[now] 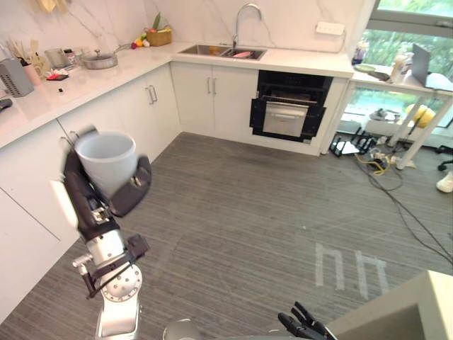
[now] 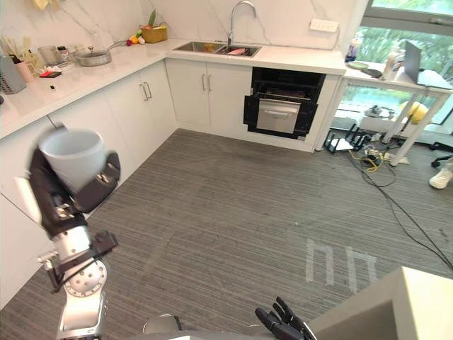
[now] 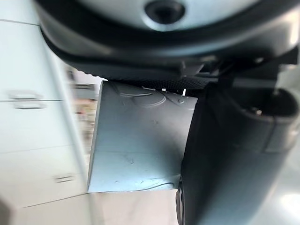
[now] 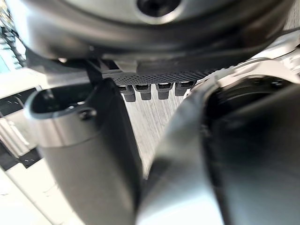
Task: Walk over to the sink, pick up the cup, carry it to the dishwasher, place the cup inside the dishwasher, then close the dishwasher door
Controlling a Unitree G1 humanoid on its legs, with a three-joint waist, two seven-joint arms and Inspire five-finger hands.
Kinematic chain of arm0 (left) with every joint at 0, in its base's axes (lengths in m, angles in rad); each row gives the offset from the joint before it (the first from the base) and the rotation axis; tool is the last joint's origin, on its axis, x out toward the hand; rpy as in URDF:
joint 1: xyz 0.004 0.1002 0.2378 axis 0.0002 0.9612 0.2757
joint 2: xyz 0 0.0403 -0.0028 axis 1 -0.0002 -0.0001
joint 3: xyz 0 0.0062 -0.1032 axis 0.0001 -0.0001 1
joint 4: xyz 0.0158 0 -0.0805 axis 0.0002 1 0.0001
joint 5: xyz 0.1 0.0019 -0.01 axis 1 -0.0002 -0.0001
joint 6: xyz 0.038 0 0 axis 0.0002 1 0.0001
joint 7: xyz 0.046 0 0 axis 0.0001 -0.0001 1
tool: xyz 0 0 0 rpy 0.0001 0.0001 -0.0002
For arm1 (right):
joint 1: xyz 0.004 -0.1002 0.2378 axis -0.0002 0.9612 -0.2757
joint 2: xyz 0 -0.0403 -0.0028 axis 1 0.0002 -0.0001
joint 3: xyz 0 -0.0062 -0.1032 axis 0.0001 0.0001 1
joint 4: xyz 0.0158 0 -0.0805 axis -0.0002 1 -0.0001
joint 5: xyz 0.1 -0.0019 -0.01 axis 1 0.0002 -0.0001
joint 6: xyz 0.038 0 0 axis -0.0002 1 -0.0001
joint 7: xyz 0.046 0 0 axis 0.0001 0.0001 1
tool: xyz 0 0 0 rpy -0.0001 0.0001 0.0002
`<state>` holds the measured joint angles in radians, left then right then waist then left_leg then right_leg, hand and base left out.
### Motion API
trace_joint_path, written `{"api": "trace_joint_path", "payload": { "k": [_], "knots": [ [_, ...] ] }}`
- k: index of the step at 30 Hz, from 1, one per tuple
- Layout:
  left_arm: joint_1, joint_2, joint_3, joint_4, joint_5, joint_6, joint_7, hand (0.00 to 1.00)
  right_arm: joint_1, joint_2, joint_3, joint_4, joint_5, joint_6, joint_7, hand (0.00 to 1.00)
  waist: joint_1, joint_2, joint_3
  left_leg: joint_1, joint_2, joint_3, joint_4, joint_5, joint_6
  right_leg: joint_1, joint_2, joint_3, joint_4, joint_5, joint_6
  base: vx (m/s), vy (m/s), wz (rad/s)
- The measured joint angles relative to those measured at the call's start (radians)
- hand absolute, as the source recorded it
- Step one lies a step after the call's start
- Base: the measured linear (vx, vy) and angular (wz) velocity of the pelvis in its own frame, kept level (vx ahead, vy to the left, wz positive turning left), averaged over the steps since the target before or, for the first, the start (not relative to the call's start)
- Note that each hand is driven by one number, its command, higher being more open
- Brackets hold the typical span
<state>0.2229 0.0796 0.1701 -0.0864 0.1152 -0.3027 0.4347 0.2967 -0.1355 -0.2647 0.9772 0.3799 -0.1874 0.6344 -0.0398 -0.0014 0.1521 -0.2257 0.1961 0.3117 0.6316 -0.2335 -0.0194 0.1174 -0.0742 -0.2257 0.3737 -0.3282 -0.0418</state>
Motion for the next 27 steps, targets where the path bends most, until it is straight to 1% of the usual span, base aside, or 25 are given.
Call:
{"api": "trace_joint_path", "payload": {
  "k": [1,2,3,4,5,6,7,8,9,10,11,12,14,15,16,17,18,20,21,22,23,24,25,26,27],
  "knots": [
    [0.012,-0.015,0.001,0.03,-0.018,0.017,0.0,0.0,-0.021,-0.009,0.0,0.013,0.0,0.0,0.004,1.0,0.006,0.003,0.006,-0.002,-0.048,-0.019,-0.197,0.052,-0.009,0.008,-0.023,0.004,-0.014,0.003,0.035,0.33,0.226,-0.08],
    [0.027,-0.025,-0.001,0.056,-0.029,0.021,0.001,0.0,-0.037,-0.013,0.008,0.03,0.001,0.0,0.008,1.0,0.025,0.001,0.007,0.009,-0.078,-0.045,-0.314,0.172,-0.012,0.028,-0.045,0.017,-0.036,0.001,0.058,0.41,0.275,-0.18],
    [0.036,-0.028,-0.002,0.067,-0.034,0.021,0.0,0.0,-0.042,-0.015,0.012,0.036,0.001,0.0,0.012,1.0,0.034,0.0,0.006,0.02,-0.086,-0.049,-0.344,0.229,-0.015,0.043,-0.051,0.026,-0.052,0.002,0.066,0.42,0.26,-0.15],
    [0.041,-0.031,0.001,0.087,-0.04,0.018,0.002,0.0,-0.051,-0.009,0.013,0.046,0.003,0.0,0.012,1.0,0.043,-0.002,0.004,0.025,-0.112,-0.039,-0.332,0.254,0.029,0.07,-0.073,0.038,-0.081,0.002,0.083,0.53,0.356,0.05],
    [0.037,-0.038,0.003,0.103,-0.045,0.016,0.005,0.0,-0.061,-0.007,0.014,0.055,0.008,-0.001,0.013,1.0,0.046,-0.008,0.009,0.003,-0.117,-0.021,-0.253,0.198,0.036,0.09,-0.089,0.047,-0.107,0.018,0.108,0.45,0.307,0.15],
    [0.037,-0.041,0.003,0.109,-0.046,0.011,0.005,0.0,-0.064,-0.005,0.013,0.057,0.008,0.0,0.012,1.0,0.048,-0.013,0.012,-0.012,-0.116,0.0,-0.202,0.169,0.035,0.11,-0.099,0.05,-0.125,0.024,0.118,0.48,0.397,0.28],
    [0.032,-0.049,0.001,0.138,-0.047,0.001,0.003,0.0,-0.064,-0.002,0.011,0.063,0.007,0.001,0.011,1.0,0.048,-0.021,0.011,-0.03,-0.112,0.056,-0.109,0.125,0.021,0.156,-0.122,0.044,-0.149,0.039,0.144,0.3,0.273,0.26],
    [0.032,-0.057,-0.001,0.144,-0.051,0.001,0.002,0.0,-0.063,-0.002,0.006,0.067,0.005,0.001,0.011,1.0,0.046,-0.018,0.007,-0.025,-0.115,0.072,-0.09,0.099,0.027,0.171,-0.13,0.038,-0.144,0.046,0.154,0.45,0.414,0.4],
    [0.034,-0.069,-0.008,0.145,-0.066,0.0,-0.008,0.0,-0.047,-0.001,-0.01,0.073,-0.002,-0.001,0.01,1.0,0.045,0.001,-0.025,0.007,-0.134,0.076,-0.129,0.01,0.068,0.17,-0.136,0.023,-0.101,0.049,0.159,0.3,0.281,0.41],
    [0.024,-0.061,-0.011,0.157,-0.081,-0.001,-0.022,0.0,-0.041,0.008,-0.033,0.079,-0.011,-0.002,0.0,1.0,0.044,-0.01,-0.042,0.028,-0.17,0.072,-0.155,0.006,0.1,0.157,-0.162,0.021,-0.036,0.044,0.166,0.37,0.308,0.45],
    [0.011,-0.044,-0.025,0.184,-0.101,-0.001,-0.038,0.0,-0.032,0.013,-0.054,0.074,-0.024,-0.003,-0.001,1.0,0.047,-0.022,-0.053,0.083,-0.224,0.071,-0.225,0.014,0.109,0.115,-0.212,0.021,0.103,0.066,0.168,0.43,0.298,0.39],
    [0.005,-0.035,-0.034,0.197,-0.125,-0.001,-0.065,0.0,-0.028,0.019,-0.086,0.067,-0.028,-0.013,0.003,1.0,0.044,-0.021,-0.056,0.139,-0.261,0.062,-0.287,0.024,0.122,0.056,-0.25,0.024,0.272,0.13,0.162,0.41,0.259,0.36],
    [0.002,-0.021,-0.058,0.201,-0.138,-0.001,-0.105,0.0,-0.015,0.035,-0.125,0.052,-0.028,-0.036,0.005,1.0,0.041,-0.022,-0.077,0.202,-0.299,0.03,-0.358,0.028,0.129,-0.047,-0.291,0.011,0.554,0.213,0.117,0.36,0.177,0.42],
    [0.002,-0.016,-0.079,0.201,-0.138,-0.001,-0.133,0.0,-0.009,0.036,-0.125,0.04,-0.027,-0.052,0.005,1.0,0.038,-0.021,-0.081,0.25,-0.316,0.006,-0.404,0.032,0.13,-0.098,-0.307,-0.023,0.686,0.211,0.097,0.33,0.115,0.4],
    [0.002,-0.015,-0.091,0.201,-0.139,-0.001,-0.144,0.0,-0.009,0.037,-0.125,0.035,-0.026,-0.056,0.005,1.0,0.035,-0.016,-0.079,0.273,-0.32,-0.005,-0.427,0.034,0.129,-0.12,-0.303,-0.032,0.725,0.198,0.084,0.33,0.083,0.35],
    [0.002,-0.015,-0.115,0.201,-0.139,-0.001,-0.161,0.0,-0.014,0.044,-0.124,0.028,-0.022,-0.06,0.005,1.0,0.034,-0.016,-0.079,0.311,-0.32,-0.015,-0.464,0.044,0.132,-0.174,-0.276,-0.036,0.75,0.163,0.06,0.26,0.042,0.2],
    [0.002,-0.015,-0.127,0.202,-0.14,-0.001,-0.165,0.0,-0.019,0.049,-0.124,0.025,-0.017,-0.062,0.005,1.0,0.031,-0.017,-0.079,0.327,-0.318,-0.019,-0.48,0.045,0.131,-0.204,-0.257,-0.037,0.744,0.139,0.06,0.32,0.025,0.18],
    [-0.005,-0.02,-0.17,0.214,-0.156,0.0,-0.18,0.0,-0.04,0.081,-0.128,0.015,-0.009,-0.076,0.006,1.0,0.011,-0.005,-0.067,0.382,-0.279,-0.034,-0.519,0.041,0.108,-0.312,-0.164,-0.07,0.63,0.03,0.051,0.32,-0.041,0.1],
    [-0.009,-0.023,-0.178,0.218,-0.159,0.001,-0.181,0.0,-0.047,0.089,-0.128,0.011,-0.01,-0.08,0.006,1.0,0.004,-0.001,-0.061,0.395,-0.261,-0.035,-0.521,0.036,0.096,-0.329,-0.137,-0.084,0.575,0.016,0.049,0.3,-0.095,0.02],
    [-0.018,-0.029,-0.193,0.224,-0.178,0.003,-0.186,0.0,-0.054,0.105,-0.127,0.0,-0.01,-0.084,0.002,1.0,-0.003,0.001,-0.051,0.425,-0.223,-0.033,-0.521,0.02,0.07,-0.36,-0.09,-0.106,0.453,0.012,0.047,0.31,-0.116,-0.11],
    [-0.027,-0.034,-0.2,0.23,-0.194,0.004,-0.198,0.0,-0.053,0.118,-0.121,-0.011,-0.01,-0.086,-0.004,1.0,-0.003,0.001,-0.049,0.46,-0.19,-0.018,-0.52,0.001,0.037,-0.392,-0.045,-0.102,0.331,0.025,0.052,0.32,-0.124,-0.18],
    [-0.034,-0.039,-0.201,0.236,-0.204,0.004,-0.203,0.0,-0.052,0.122,-0.119,-0.016,-0.009,-0.086,-0.007,1.0,-0.003,0.002,-0.048,0.48,-0.172,-0.01,-0.519,-0.008,0.021,-0.405,-0.021,-0.086,0.265,0.046,0.056,0.41,-0.185,-0.23],
    [-0.052,-0.049,-0.2,0.251,-0.22,0.004,-0.21,0.0,-0.048,0.123,-0.108,-0.024,0.0,-0.083,-0.01,1.0,-0.005,-0.001,-0.046,0.511,-0.147,-0.001,-0.511,-0.03,-0.016,-0.418,0.02,-0.022,0.138,0.114,0.067,0.44,-0.221,-0.02],
    [-0.063,-0.056,-0.199,0.252,-0.225,0.002,-0.225,0.0,-0.036,0.122,-0.083,-0.026,0.015,-0.077,-0.012,1.0,-0.007,-0.014,-0.04,0.539,-0.14,-0.001,-0.497,-0.053,-0.05,-0.416,0.031,0.059,0.03,0.208,0.075,0.46,-0.245,0.12],
    [-0.064,-0.055,-0.2,0.25,-0.225,-0.001,-0.236,0.0,-0.025,0.122,-0.069,-0.029,0.021,-0.075,-0.012,1.0,-0.007,-0.027,-0.04,0.554,-0.144,-0.001,-0.493,-0.066,-0.061,-0.413,0.018,0.099,-0.001,0.279,0.074,0.45,-0.268,0.44]
  ]
}}
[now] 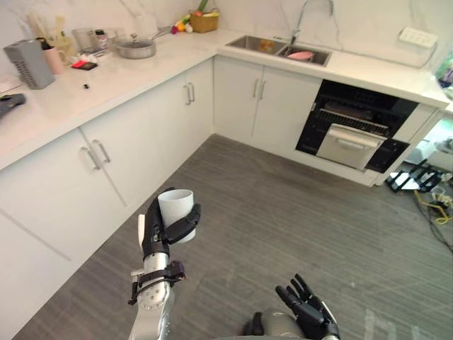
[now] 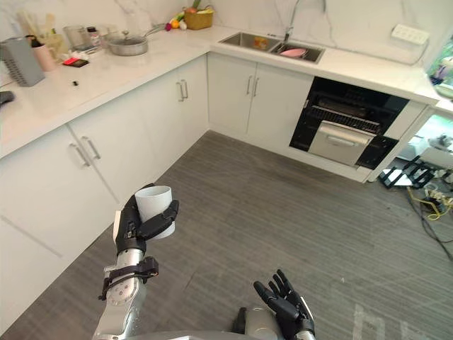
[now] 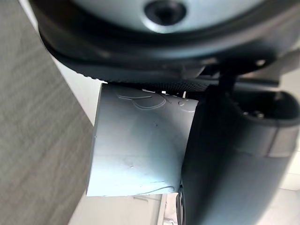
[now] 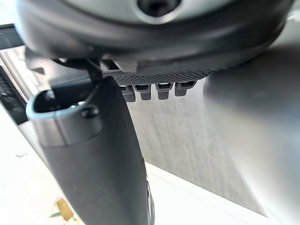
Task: Walk over to the sink, pick up the cup, carry it to the dishwasher, place the cup inside the dishwasher, then close the dishwasher door
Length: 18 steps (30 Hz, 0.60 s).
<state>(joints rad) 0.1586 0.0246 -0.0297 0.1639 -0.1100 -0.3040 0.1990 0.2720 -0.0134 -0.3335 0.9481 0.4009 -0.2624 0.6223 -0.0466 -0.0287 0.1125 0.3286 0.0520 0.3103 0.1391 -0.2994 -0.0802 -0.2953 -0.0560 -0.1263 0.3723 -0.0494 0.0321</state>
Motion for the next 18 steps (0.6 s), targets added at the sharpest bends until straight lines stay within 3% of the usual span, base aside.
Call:
{"api": "trace_joint_path", "payload": {
  "k": [1,2,3,7,8,9,10,11,12,13,15,16,18],
  "knots": [
    [-0.007,-0.009,-0.008,0.005,0.001,-0.017,-0.023,0.0,0.015,-0.001,0.012,0.0,0.01,-0.003,-0.01,1.0,0.0,-0.02,0.008,0.029,-0.004,-0.003,0.014,-0.044,-0.012,0.005,-0.027,0.017,0.026,0.109,-0.021,0.43,-0.282,0.51],
    [0.0,-0.028,-0.012,0.006,-0.005,-0.015,-0.034,0.0,-0.011,-0.023,0.021,0.022,0.009,0.011,-0.027,1.0,-0.007,0.011,0.019,0.031,0.04,0.002,0.03,-0.047,-0.031,0.009,-0.004,0.003,0.057,0.067,-0.036,0.41,-0.284,0.5],
    [0.0,-0.032,-0.019,0.004,-0.009,-0.016,-0.038,0.0,-0.016,-0.029,0.026,0.024,0.009,0.013,-0.033,1.0,-0.006,0.019,0.024,0.029,0.055,0.006,0.034,-0.04,-0.04,0.011,0.002,-0.011,0.059,0.053,-0.043,0.31,-0.275,0.47],
    [0.019,-0.036,-0.039,0.004,-0.029,-0.017,-0.054,0.0,-0.015,-0.04,0.06,0.028,0.049,0.046,-0.061,1.0,0.006,0.021,0.027,0.014,0.108,0.016,0.12,0.017,-0.041,0.041,0.03,-0.05,0.084,-0.035,-0.073,0.23,-0.257,0.13],
    [0.031,-0.036,-0.04,0.004,-0.04,-0.017,-0.055,0.0,-0.014,-0.045,0.064,0.028,0.049,0.057,-0.064,1.0,0.007,0.021,0.027,-0.009,0.12,0.005,0.206,0.032,-0.025,0.064,0.034,-0.046,0.076,-0.046,-0.084,0.21,-0.257,-0.13],
    [0.039,-0.044,-0.042,0.003,-0.059,-0.017,-0.063,0.0,-0.006,-0.05,0.063,0.028,0.047,0.068,-0.065,1.0,0.006,0.035,0.03,-0.1,0.172,-0.022,0.437,0.081,-0.024,0.117,0.054,-0.052,0.026,-0.049,-0.088,0.16,-0.191,-0.08],
    [0.039,-0.05,-0.04,-0.001,-0.063,-0.017,-0.075,0.0,0.0,-0.052,0.063,0.028,0.046,0.071,-0.067,1.0,0.006,0.044,0.034,-0.156,0.206,-0.039,0.555,0.128,-0.023,0.145,0.069,-0.057,-0.005,-0.049,-0.088,0.18,-0.208,0.03],
    [0.049,-0.062,-0.038,-0.004,-0.069,-0.029,-0.095,0.0,0.018,-0.059,0.065,0.024,0.045,0.076,-0.073,1.0,0.01,0.069,0.032,-0.274,0.277,-0.088,0.756,0.284,-0.027,0.208,0.108,-0.065,-0.079,-0.049,-0.088,0.16,-0.115,0.01],
    [0.058,-0.064,-0.037,-0.007,-0.071,-0.048,-0.113,0.0,0.035,-0.062,0.07,0.015,0.046,0.08,-0.073,1.0,0.016,0.071,0.035,-0.367,0.32,-0.101,0.913,0.31,-0.027,0.249,0.126,-0.07,-0.116,-0.047,-0.092,0.16,-0.098,-0.01],
    [0.061,-0.064,-0.038,-0.007,-0.076,-0.05,-0.124,0.0,0.043,-0.061,0.071,0.014,0.049,0.08,-0.073,1.0,0.019,0.073,0.034,-0.405,0.331,-0.103,0.95,0.293,-0.022,0.269,0.129,-0.073,-0.129,-0.047,-0.092,0.15,-0.066,-0.15],
    [0.07,-0.058,-0.049,-0.005,-0.084,-0.054,-0.147,0.0,0.063,-0.067,0.074,0.013,0.05,0.081,-0.072,1.0,0.036,0.063,0.029,-0.449,0.326,-0.044,0.869,0.204,-0.015,0.308,0.124,-0.069,-0.166,-0.045,-0.093,0.15,-0.051,-0.39],
    [0.072,-0.045,-0.054,-0.006,-0.089,-0.069,-0.155,0.0,0.07,-0.073,0.076,0.013,0.046,0.081,-0.062,1.0,0.047,0.06,0.025,-0.446,0.307,0.007,0.707,0.162,-0.012,0.323,0.121,-0.05,-0.19,-0.028,-0.109,0.18,-0.015,-0.59],
    [0.073,-0.03,-0.057,-0.008,-0.102,-0.086,-0.157,0.0,0.069,-0.08,0.076,0.013,0.038,0.076,-0.045,1.0,0.05,0.06,0.024,-0.42,0.268,0.035,0.445,0.151,-0.006,0.333,0.118,-0.016,-0.194,-0.019,-0.109,0.19,0.024,-0.68]
  ]
}}
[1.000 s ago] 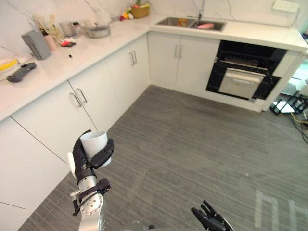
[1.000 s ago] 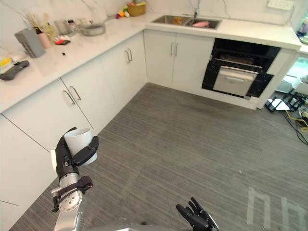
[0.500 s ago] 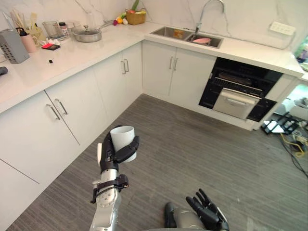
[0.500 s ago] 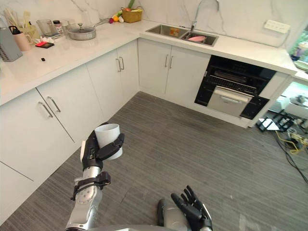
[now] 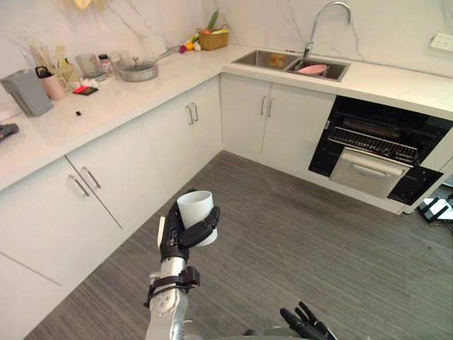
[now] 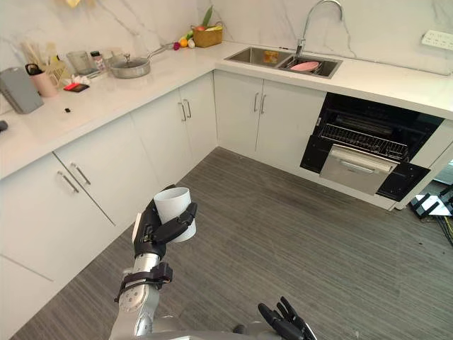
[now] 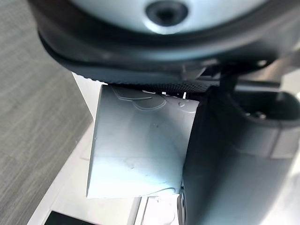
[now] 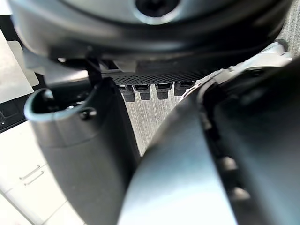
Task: Walk over to the sink, pick up the cup, carry it to the dishwasher, place the cup inside the dishwasher, then close the dishwasher door
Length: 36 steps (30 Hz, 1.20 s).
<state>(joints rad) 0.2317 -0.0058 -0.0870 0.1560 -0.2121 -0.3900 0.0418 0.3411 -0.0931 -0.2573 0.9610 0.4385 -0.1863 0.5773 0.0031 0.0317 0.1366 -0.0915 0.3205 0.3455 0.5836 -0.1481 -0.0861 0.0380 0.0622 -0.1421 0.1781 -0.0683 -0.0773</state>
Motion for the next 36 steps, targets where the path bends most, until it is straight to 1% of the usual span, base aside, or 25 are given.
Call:
{"api": "trace_joint_path", "payload": {
  "k": [1,2,5,8,11,12,14,15,16,17,18,19,21,22,24,25,26,27,28,29,31,32,33,35,36],
  "knots": [
    [0.0,-0.001,0.002,0.0,-0.005,-0.001,0.001,0.0,-0.004,-0.005,-0.001,0.001,-0.01,-0.001,0.012,1.0,0.003,-0.001,0.001,0.033,-0.026,-0.003,-0.155,0.008,0.004,0.007,-0.004,0.032,0.002,0.0,0.015,0.13,0.045,-0.52],
    [0.029,0.066,-0.027,0.089,-0.003,-0.06,0.005,0.0,-0.027,-0.032,0.008,0.034,-0.01,-0.019,0.032,1.0,-0.019,0.025,-0.043,0.201,-0.153,0.05,-0.548,0.195,0.014,0.063,-0.075,0.111,-0.056,-0.024,0.094,0.09,0.036,-0.31],
    [0.029,0.066,-0.027,0.089,-0.003,-0.06,0.005,0.0,-0.028,-0.032,0.008,0.035,-0.01,-0.019,0.032,1.0,-0.02,0.023,-0.042,0.202,-0.153,0.051,-0.547,0.195,0.014,0.063,-0.075,0.111,-0.056,-0.024,0.092,0.0,0.0,0.0],
    [0.031,0.067,-0.026,0.089,-0.003,-0.06,0.005,0.0,-0.021,-0.031,0.008,0.037,-0.011,-0.019,0.032,1.0,-0.019,0.02,-0.042,0.202,-0.155,0.056,-0.532,0.171,0.019,0.063,-0.074,0.122,-0.057,-0.032,0.095,0.01,0.0,-0.09],
    [0.037,0.065,-0.028,0.078,-0.004,-0.06,0.006,0.0,-0.017,-0.026,0.008,0.025,-0.018,-0.013,0.023,1.0,-0.021,0.013,-0.04,0.19,-0.156,0.044,-0.47,0.122,0.021,0.063,-0.087,0.107,-0.017,-0.074,0.093,0.04,0.005,0.08],
    [0.042,0.065,-0.028,0.066,-0.004,-0.06,0.005,0.0,-0.013,-0.024,0.007,0.021,-0.019,-0.01,0.018,1.0,-0.023,0.007,-0.042,0.176,-0.16,0.031,-0.429,0.095,0.02,0.056,-0.1,0.098,0.021,-0.105,0.094,0.05,0.038,0.32],
    [0.063,0.064,-0.033,0.003,-0.006,-0.06,0.006,0.0,-0.015,-0.021,-0.006,0.013,-0.034,0.012,-0.001,1.0,-0.021,-0.004,-0.049,0.118,-0.178,0.004,-0.282,0.01,0.05,0.021,-0.139,0.074,0.127,-0.183,0.115,0.08,0.071,0.44],
    [0.068,0.067,-0.042,-0.01,-0.01,-0.067,0.006,0.0,-0.011,-0.019,-0.018,0.012,-0.039,0.018,-0.011,1.0,-0.02,-0.01,-0.053,0.118,-0.211,0.001,-0.242,-0.035,0.063,0.019,-0.167,0.056,0.17,-0.212,0.144,0.16,0.115,0.35],
    [0.064,0.066,-0.049,-0.022,-0.029,-0.083,0.009,0.0,-0.021,-0.014,-0.034,0.007,-0.043,0.022,-0.026,1.0,-0.015,-0.024,-0.047,0.13,-0.252,0.002,-0.233,-0.092,0.077,-0.071,-0.215,0.039,0.394,-0.253,0.136,0.15,0.147,0.2],
    [0.067,0.066,-0.048,-0.017,-0.053,-0.084,0.026,0.0,-0.036,-0.01,-0.055,-0.009,-0.044,0.021,-0.044,1.0,-0.017,-0.039,-0.04,0.14,-0.271,0.004,-0.222,-0.12,0.091,-0.19,-0.271,0.019,0.662,-0.196,0.072,0.12,0.12,0.11],
    [0.07,0.067,-0.048,-0.011,-0.061,-0.082,0.029,0.0,-0.034,-0.009,-0.061,-0.016,-0.042,0.019,-0.049,1.0,-0.022,-0.039,-0.039,0.154,-0.276,-0.004,-0.224,-0.129,0.095,-0.227,-0.291,0.016,0.75,-0.132,0.051,0.15,0.134,0.26],
    [0.076,0.066,-0.056,-0.007,-0.064,-0.082,0.037,0.0,-0.032,-0.002,-0.074,-0.035,-0.039,0.014,-0.053,1.0,-0.035,-0.035,-0.037,0.186,-0.273,-0.027,-0.233,-0.141,0.099,-0.276,-0.297,0.015,0.863,-0.05,0.062,0.32,0.114,0.53],
    [0.068,0.068,-0.056,-0.007,-0.065,-0.083,0.055,0.0,-0.038,0.018,-0.066,-0.045,-0.039,0.013,-0.053,1.0,-0.044,-0.056,-0.033,0.217,-0.264,-0.052,-0.243,-0.16,0.098,-0.318,-0.29,0.002,0.865,-0.118,0.077,0.33,0.041,0.44],
    [0.064,0.069,-0.053,-0.006,-0.066,-0.083,0.073,0.0,-0.041,0.041,-0.066,-0.049,-0.038,0.0,-0.056,1.0,-0.045,-0.061,-0.029,0.245,-0.259,-0.062,-0.263,-0.169,0.089,-0.337,-0.277,-0.02,0.799,-0.151,0.091,0.36,-0.084,0.23],
    [0.061,0.068,-0.057,-0.006,-0.078,-0.083,0.079,0.0,-0.043,0.054,-0.066,-0.055,-0.034,-0.015,-0.058,1.0,-0.051,-0.06,-0.029,0.273,-0.234,-0.078,-0.286,-0.189,0.067,-0.381,-0.247,-0.061,0.654,-0.17,0.103,0.43,-0.128,0.28],
    [0.051,0.069,-0.057,-0.003,-0.084,-0.083,0.077,0.0,-0.048,0.059,-0.058,-0.056,-0.027,-0.016,-0.059,1.0,-0.057,-0.061,-0.028,0.288,-0.215,-0.09,-0.284,-0.203,0.035,-0.402,-0.223,-0.077,0.542,-0.161,0.103,0.48,-0.167,0.31],
    [0.046,0.072,-0.058,-0.004,-0.084,-0.083,0.074,0.0,-0.049,0.059,-0.04,-0.056,-0.027,-0.015,-0.06,1.0,-0.057,-0.071,-0.029,0.317,-0.21,-0.093,-0.274,-0.234,0.004,-0.404,-0.204,-0.096,0.417,-0.088,0.086,0.52,-0.183,0.21],
    [0.046,0.075,-0.057,-0.005,-0.084,-0.084,0.071,0.0,-0.047,0.06,-0.03,-0.055,-0.027,-0.015,-0.064,1.0,-0.055,-0.081,-0.027,0.338,-0.213,-0.094,-0.267,-0.254,-0.008,-0.4,-0.202,-0.102,0.376,0.006,0.036,0.58,-0.176,-0.07],
    [0.044,0.051,-0.05,0.009,-0.085,-0.073,0.067,0.0,-0.065,0.045,-0.03,-0.051,-0.025,-0.015,-0.078,1.0,-0.056,-0.032,-0.007,0.384,-0.166,-0.095,-0.25,-0.278,-0.024,-0.377,-0.173,-0.126,0.441,-0.042,0.016,0.45,-0.121,-0.22],
    [0.048,0.039,-0.051,0.005,-0.084,-0.073,0.066,0.0,-0.068,0.04,-0.028,-0.05,-0.026,-0.01,-0.08,1.0,-0.056,-0.025,-0.009,0.388,-0.158,-0.098,-0.24,-0.267,-0.026,-0.377,-0.167,-0.131,0.459,-0.061,0.015,0.51,-0.146,-0.28],
    [0.036,0.023,-0.064,-0.009,-0.082,-0.076,0.056,0.0,-0.067,0.033,-0.008,-0.064,-0.026,0.008,-0.099,1.0,-0.059,-0.026,-0.01,0.386,-0.152,-0.139,-0.152,-0.207,-0.022,-0.344,-0.161,-0.134,0.494,-0.159,0.013,0.46,-0.184,-0.22],
    [0.033,0.022,-0.068,-0.01,-0.082,-0.075,0.055,0.0,-0.067,0.034,-0.005,-0.064,-0.026,0.016,-0.112,1.0,-0.06,-0.024,-0.009,0.382,-0.147,-0.151,-0.109,-0.191,-0.026,-0.326,-0.154,-0.133,0.492,-0.177,0.012,0.51,-0.233,-0.2],
    [0.029,0.011,-0.076,-0.013,-0.082,-0.075,0.051,0.0,-0.064,0.036,0.004,-0.071,-0.025,0.037,-0.144,1.0,-0.067,-0.02,-0.008,0.359,-0.131,-0.187,0.008,-0.141,-0.035,-0.279,-0.138,-0.133,0.487,-0.208,0.012,0.39,-0.182,-0.19],
    [0.029,-0.006,-0.09,-0.045,-0.082,-0.075,0.04,0.0,-0.051,0.035,0.007,-0.084,-0.018,0.056,-0.178,1.0,-0.069,-0.006,-0.001,0.259,-0.099,-0.254,0.264,0.038,-0.078,-0.203,-0.1,-0.127,0.448,-0.246,0.01,0.41,-0.174,-0.38],
    [0.039,-0.021,-0.091,-0.084,-0.08,-0.075,0.027,0.0,-0.025,0.042,0.015,-0.115,-0.003,0.043,-0.226,1.0,-0.043,0.001,0.001,0.122,-0.054,-0.265,0.52,0.319,-0.08,-0.13,-0.052,-0.088,0.39,-0.268,-0.013,0.38,-0.094,-0.64]
  ]
}}
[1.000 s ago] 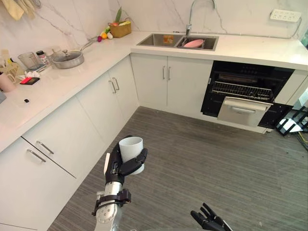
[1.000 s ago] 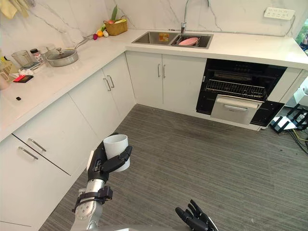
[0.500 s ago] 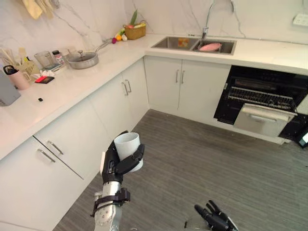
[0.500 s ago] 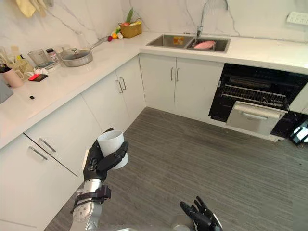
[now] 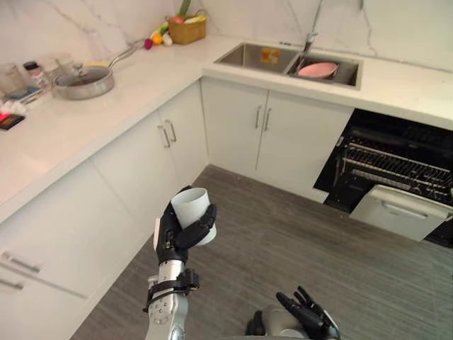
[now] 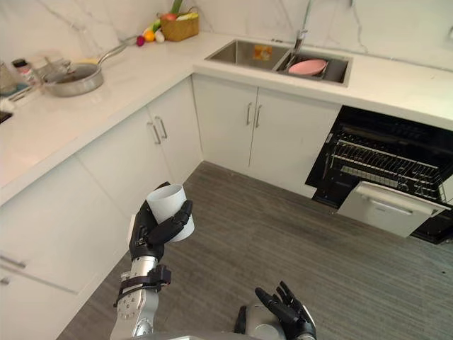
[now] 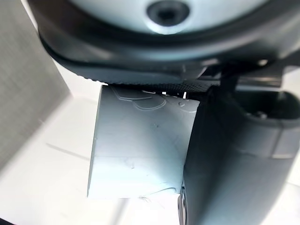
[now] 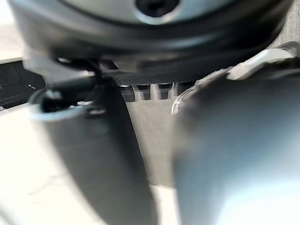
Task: Walk over to the sink, pick up the cup, carry it to the dishwasher, place the cup inside the dishwasher, then close the dishwasher door
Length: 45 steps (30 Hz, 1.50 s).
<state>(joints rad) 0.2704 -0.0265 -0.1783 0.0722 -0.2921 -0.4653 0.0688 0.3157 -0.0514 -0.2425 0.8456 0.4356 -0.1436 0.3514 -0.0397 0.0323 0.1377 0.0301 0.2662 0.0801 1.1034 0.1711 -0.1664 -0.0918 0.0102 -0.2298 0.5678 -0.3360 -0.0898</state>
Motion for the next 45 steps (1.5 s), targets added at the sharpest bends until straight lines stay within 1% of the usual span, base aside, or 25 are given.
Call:
{"api": "trace_joint_path", "payload": {
  "k": [3,4,6,7,8,9,10,13,15,16,17,20,23,24,27,32,34,36,37,38,39,40,41,43,45],
  "knots": [
    [0.003,-0.012,-0.001,-0.024,0.002,-0.001,-0.007,0.0,0.015,0.0,0.013,-0.006,0.034,-0.052,-0.057,1.0,0.013,0.001,0.003,-0.185,0.001,0.002,0.252,-0.103,0.081,0.075,0.023,0.057,-0.044,-0.021,0.0,0.26,0.012,-0.75],
    [0.007,-0.01,0.003,-0.024,0.004,-0.002,-0.011,0.0,0.017,0.002,0.015,-0.015,0.062,-0.088,-0.077,1.0,0.026,0.0,0.002,-0.264,-0.013,0.021,0.251,-0.185,0.117,0.114,0.026,0.106,-0.08,-0.022,0.001,0.37,0.077,-1.24],
    [0.012,-0.003,0.013,-0.025,0.004,-0.005,-0.011,0.0,0.016,0.013,0.015,-0.065,0.095,-0.138,-0.091,1.0,0.041,-0.002,0.0,-0.344,-0.029,0.048,0.095,-0.311,0.136,0.151,0.027,0.194,-0.126,-0.016,0.012,0.47,0.158,-1.49],
    [0.019,0.007,0.024,-0.027,0.004,-0.005,-0.011,0.0,0.011,0.015,0.015,-0.125,0.105,-0.16,-0.098,1.0,0.051,-0.002,-0.002,-0.352,-0.054,0.049,-0.107,-0.373,0.136,0.164,0.025,0.27,-0.143,-0.005,0.033,0.48,0.2,-1.84],
    [0.033,0.011,0.029,-0.039,0.003,-0.005,-0.006,0.0,0.008,0.015,0.017,-0.205,0.115,-0.178,-0.1,1.0,0.058,-0.001,-0.006,-0.326,-0.087,0.017,-0.357,-0.395,0.137,0.169,0.023,0.342,-0.135,-0.008,0.043,0.61,0.287,-1.9],
    [0.042,0.016,0.028,-0.05,0.004,-0.005,-0.005,0.0,0.008,0.016,0.021,-0.25,0.119,-0.192,-0.1,1.0,0.059,0.0,-0.007,-0.31,-0.104,-0.012,-0.479,-0.394,0.133,0.168,0.023,0.372,-0.125,-0.017,0.057,0.62,0.341,-2.16],
    [0.07,0.035,0.024,-0.076,0.003,-0.005,-0.001,0.0,0.01,0.028,0.046,-0.352,0.146,-0.211,-0.115,1.0,0.074,-0.028,-0.019,-0.256,-0.134,-0.024,-0.576,-0.305,0.087,0.167,0.0,0.439,-0.08,-0.064,0.101,0.62,0.331,-1.51],
    [0.071,0.07,-0.004,-0.084,0.008,0.001,-0.009,0.0,0.052,0.063,0.083,-0.568,0.184,-0.233,-0.162,1.0,0.049,-0.082,-0.052,-0.218,-0.177,0.03,-0.566,-0.371,0.127,0.156,-0.067,0.449,-0.037,-0.051,0.138,0.4,0.209,-0.71],
    [0.071,0.072,-0.013,-0.103,0.01,0.002,-0.013,0.0,0.057,0.086,0.097,-0.671,0.181,-0.245,-0.195,1.0,0.055,-0.101,-0.042,-0.136,-0.199,0.094,-0.598,-0.411,0.135,0.081,-0.101,0.415,0.176,-0.015,0.199,0.3,0.187,-0.74],
    [0.071,0.079,-0.02,-0.122,0.017,0.001,-0.012,0.0,0.056,0.106,0.101,-0.707,0.182,-0.257,-0.205,1.0,0.055,-0.11,-0.037,-0.08,-0.215,0.128,-0.611,-0.434,0.146,-0.004,-0.14,0.373,0.365,0.071,0.244,0.23,0.141,-0.7],
    [0.071,0.088,-0.032,-0.142,0.02,0.001,-0.011,0.0,0.057,0.113,0.104,-0.709,0.182,-0.266,-0.206,1.0,0.05,-0.1,-0.034,-0.029,-0.211,0.155,-0.622,-0.454,0.163,-0.065,-0.179,0.323,0.495,0.14,0.244,0.23,0.119,-0.68],
    [0.063,0.088,-0.039,-0.183,0.039,-0.001,0.005,0.0,0.073,0.116,0.114,-0.714,0.182,-0.264,-0.2,1.0,0.042,-0.095,-0.033,0.065,-0.175,0.211,-0.695,-0.456,0.162,-0.142,-0.228,0.167,0.532,0.108,0.207,0.2,0.02,-0.65],
    [0.038,0.099,-0.042,-0.192,0.039,-0.001,0.021,0.0,0.101,0.122,0.145,-0.792,0.15,-0.264,-0.198,1.0,0.02,-0.093,-0.035,0.138,-0.114,0.268,-0.754,-0.454,0.136,-0.139,-0.236,-0.035,0.227,0.076,0.189,0.23,-0.161,-0.75],
    [0.02,0.106,-0.047,-0.171,0.039,-0.003,0.013,0.0,0.096,0.115,0.149,-0.86,0.129,-0.286,-0.2,1.0,0.019,-0.1,-0.04,0.16,-0.11,0.297,-0.756,-0.475,0.097,-0.104,-0.226,-0.116,-0.042,0.165,0.089,0.26,-0.202,-0.63],
    [0.007,0.078,-0.085,-0.106,0.041,0.025,-0.005,0.0,0.05,0.081,0.128,-0.868,0.13,-0.301,-0.246,1.0,0.005,-0.041,-0.048,0.218,-0.087,0.287,-0.838,-0.456,0.078,-0.083,-0.181,-0.154,-0.043,0.17,0.067,0.23,-0.142,-0.35],
    [0.004,0.053,-0.103,-0.116,0.062,0.026,-0.007,0.0,0.046,0.095,0.165,-0.966,0.115,-0.3,-0.315,1.0,0.005,-0.04,-0.044,0.257,-0.091,0.313,-0.853,-0.46,0.08,-0.086,-0.187,-0.184,0.0,0.142,0.052,0.08,-0.06,-0.25],
    [0.004,0.051,-0.102,-0.119,0.061,0.021,-0.005,0.0,0.048,0.099,0.184,-1.023,0.109,-0.301,-0.308,1.0,0.003,-0.028,-0.036,0.257,-0.081,0.329,-0.815,-0.528,0.077,-0.094,-0.181,-0.177,0.015,0.09,0.06,-0.05,-0.023,-0.34],
    [0.038,0.043,-0.104,-0.119,0.061,0.021,-0.004,0.0,0.064,0.09,0.192,-1.045,0.102,-0.298,-0.3,1.0,-0.001,0.009,-0.061,0.28,-0.052,0.355,-0.792,-0.592,0.105,-0.074,-0.161,-0.182,0.044,0.054,0.043,0.03,-0.004,-0.32],
    [0.054,0.028,-0.102,-0.129,0.061,0.02,-0.002,0.0,0.074,0.086,0.196,-1.068,0.091,-0.299,-0.295,1.0,0.0,0.01,-0.07,0.254,-0.023,0.348,-0.637,-0.588,0.162,-0.043,-0.148,-0.182,0.041,0.021,0.056,0.21,-0.044,-0.17],
    [0.065,0.016,-0.104,-0.131,0.061,0.018,0.0,0.0,0.076,0.079,0.19,-1.077,0.091,-0.292,-0.292,1.0,-0.003,0.023,-0.06,0.11,0.053,0.28,-0.313,-0.521,0.269,-0.027,-0.123,-0.187,0.041,0.003,0.051,0.24,-0.089,-0.24],
    [0.078,0.011,-0.102,-0.131,0.061,0.017,0.0,0.0,0.081,0.067,0.19,-1.083,0.091,-0.287,-0.285,1.0,0.006,0.03,-0.06,0.039,0.085,0.24,-0.175,-0.432,0.304,-0.01,-0.107,-0.178,0.022,0.002,0.051,0.21,-0.06,-0.46],
    [0.106,0.008,-0.101,-0.13,0.067,0.017,0.001,0.0,0.087,0.054,0.192,-1.088,0.091,-0.283,-0.258,1.0,0.02,0.037,-0.06,-0.068,0.111,0.161,-0.009,-0.343,0.209,0.028,-0.077,-0.155,-0.027,0.007,0.046,0.25,0.005,-0.58],
    [0.118,0.013,-0.102,-0.117,0.086,0.013,-0.001,0.0,0.085,0.05,0.18,-1.086,0.091,-0.283,-0.241,1.0,0.027,0.039,-0.058,-0.144,0.096,0.128,0.03,-0.385,0.166,0.067,-0.069,-0.15,-0.08,0.017,0.042,0.26,0.058,-0.49],
    [0.12,0.018,-0.093,-0.075,0.099,0.007,-0.002,0.0,0.067,0.045,0.174,-1.063,0.095,-0.284,-0.223,1.0,0.031,0.033,-0.057,-0.207,0.057,0.134,-0.091,-0.444,0.167,0.132,-0.062,-0.122,-0.184,0.064,0.046,0.43,0.065,-0.53],
    [0.119,0.02,-0.077,-0.048,0.099,0.007,0.0,0.0,0.03,0.026,0.177,-1.024,0.095,-0.284,-0.204,1.0,0.044,0.03,-0.057,-0.205,-0.002,0.151,-0.379,-0.463,0.158,0.168,-0.075,-0.073,-0.261,0.105,0.08,0.41,0.087,-0.72]
  ]
}}
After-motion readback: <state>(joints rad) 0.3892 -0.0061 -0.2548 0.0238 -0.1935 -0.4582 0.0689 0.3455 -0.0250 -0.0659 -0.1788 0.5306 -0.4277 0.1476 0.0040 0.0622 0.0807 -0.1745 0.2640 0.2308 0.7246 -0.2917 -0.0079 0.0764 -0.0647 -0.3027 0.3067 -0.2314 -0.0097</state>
